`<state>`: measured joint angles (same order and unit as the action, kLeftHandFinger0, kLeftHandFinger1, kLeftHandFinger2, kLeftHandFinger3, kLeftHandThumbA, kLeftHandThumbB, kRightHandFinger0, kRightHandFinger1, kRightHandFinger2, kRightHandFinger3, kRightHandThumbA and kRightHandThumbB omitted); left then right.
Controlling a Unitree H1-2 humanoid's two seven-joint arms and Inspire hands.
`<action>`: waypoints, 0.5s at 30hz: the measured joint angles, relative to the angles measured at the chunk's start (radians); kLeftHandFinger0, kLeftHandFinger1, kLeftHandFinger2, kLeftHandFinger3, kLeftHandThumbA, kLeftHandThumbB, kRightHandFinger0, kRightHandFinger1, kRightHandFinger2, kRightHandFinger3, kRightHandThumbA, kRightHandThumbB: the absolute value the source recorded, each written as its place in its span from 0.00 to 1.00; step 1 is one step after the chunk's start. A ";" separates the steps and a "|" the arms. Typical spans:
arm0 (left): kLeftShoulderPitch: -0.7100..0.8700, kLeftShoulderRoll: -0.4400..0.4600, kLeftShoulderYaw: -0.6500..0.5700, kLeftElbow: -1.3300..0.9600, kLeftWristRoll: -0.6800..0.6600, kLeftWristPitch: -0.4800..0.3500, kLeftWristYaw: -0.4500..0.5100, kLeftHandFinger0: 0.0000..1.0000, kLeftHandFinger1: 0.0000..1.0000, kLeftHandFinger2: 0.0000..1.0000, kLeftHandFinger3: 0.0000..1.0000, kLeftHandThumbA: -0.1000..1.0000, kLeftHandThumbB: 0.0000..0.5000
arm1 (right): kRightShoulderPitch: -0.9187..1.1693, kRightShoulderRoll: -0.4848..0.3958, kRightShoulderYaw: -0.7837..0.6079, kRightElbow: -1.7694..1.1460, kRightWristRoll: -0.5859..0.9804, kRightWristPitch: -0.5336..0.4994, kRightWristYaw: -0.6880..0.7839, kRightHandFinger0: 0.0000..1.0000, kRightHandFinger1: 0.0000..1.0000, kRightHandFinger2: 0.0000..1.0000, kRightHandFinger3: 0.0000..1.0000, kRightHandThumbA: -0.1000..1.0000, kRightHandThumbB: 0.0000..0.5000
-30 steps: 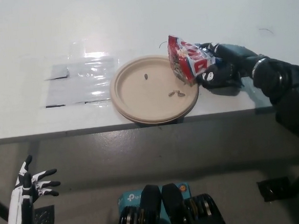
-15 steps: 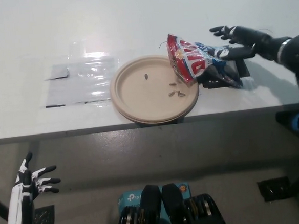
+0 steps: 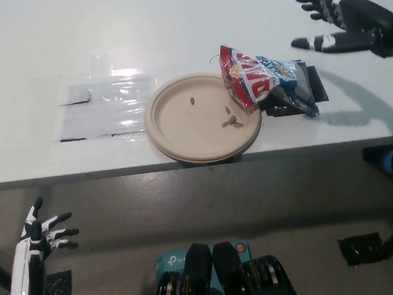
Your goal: The robot picks up a small bag of sunflower seeds on the right hand side and take it to the empty plate on the left hand side then pours some sunflower seeds on to the plate.
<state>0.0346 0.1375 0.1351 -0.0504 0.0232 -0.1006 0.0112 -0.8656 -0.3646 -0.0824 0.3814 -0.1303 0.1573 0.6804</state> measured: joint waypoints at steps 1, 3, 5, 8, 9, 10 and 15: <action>-0.004 0.000 0.000 0.002 0.000 0.000 0.000 1.00 1.00 1.00 1.00 1.00 0.02 | 0.021 0.008 -0.004 -0.024 0.002 0.001 -0.001 1.00 1.00 1.00 1.00 1.00 0.98; -0.024 -0.002 -0.003 0.015 -0.001 0.000 0.000 1.00 1.00 1.00 1.00 1.00 0.07 | 0.083 0.028 -0.016 -0.106 0.009 0.003 -0.006 1.00 1.00 1.00 1.00 1.00 0.98; -0.043 -0.002 -0.006 0.030 -0.002 0.000 0.000 1.00 1.00 1.00 1.00 1.00 0.13 | 0.142 0.046 -0.021 -0.170 0.014 0.003 -0.010 1.00 1.00 1.00 1.00 1.00 0.99; -0.079 -0.005 -0.012 0.054 -0.003 0.000 0.000 1.00 1.00 1.00 1.00 1.00 0.27 | 0.242 0.089 -0.027 -0.279 0.021 0.000 -0.018 1.00 1.00 1.00 1.00 1.00 0.94; -0.089 -0.006 -0.014 0.061 -0.004 0.000 0.000 1.00 1.00 1.00 1.00 1.00 0.30 | 0.267 0.101 -0.028 -0.304 0.022 -0.001 -0.022 1.00 1.00 1.00 1.00 1.00 0.92; -0.101 -0.008 -0.017 0.067 -0.005 0.000 0.000 1.00 1.00 1.00 1.00 1.00 0.34 | 0.306 0.120 -0.031 -0.340 0.023 -0.004 -0.027 1.00 1.00 1.00 1.00 1.00 0.89; -0.153 -0.018 -0.031 0.087 -0.019 -0.002 -0.008 1.00 1.00 1.00 1.00 1.00 0.50 | 0.485 0.215 -0.045 -0.525 0.023 -0.040 -0.061 1.00 1.00 1.00 1.00 1.00 0.79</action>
<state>-0.1180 0.1193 0.1044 0.0366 0.0039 -0.1021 0.0034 -0.3803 -0.1492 -0.1270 -0.1434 -0.1072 0.1169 0.6189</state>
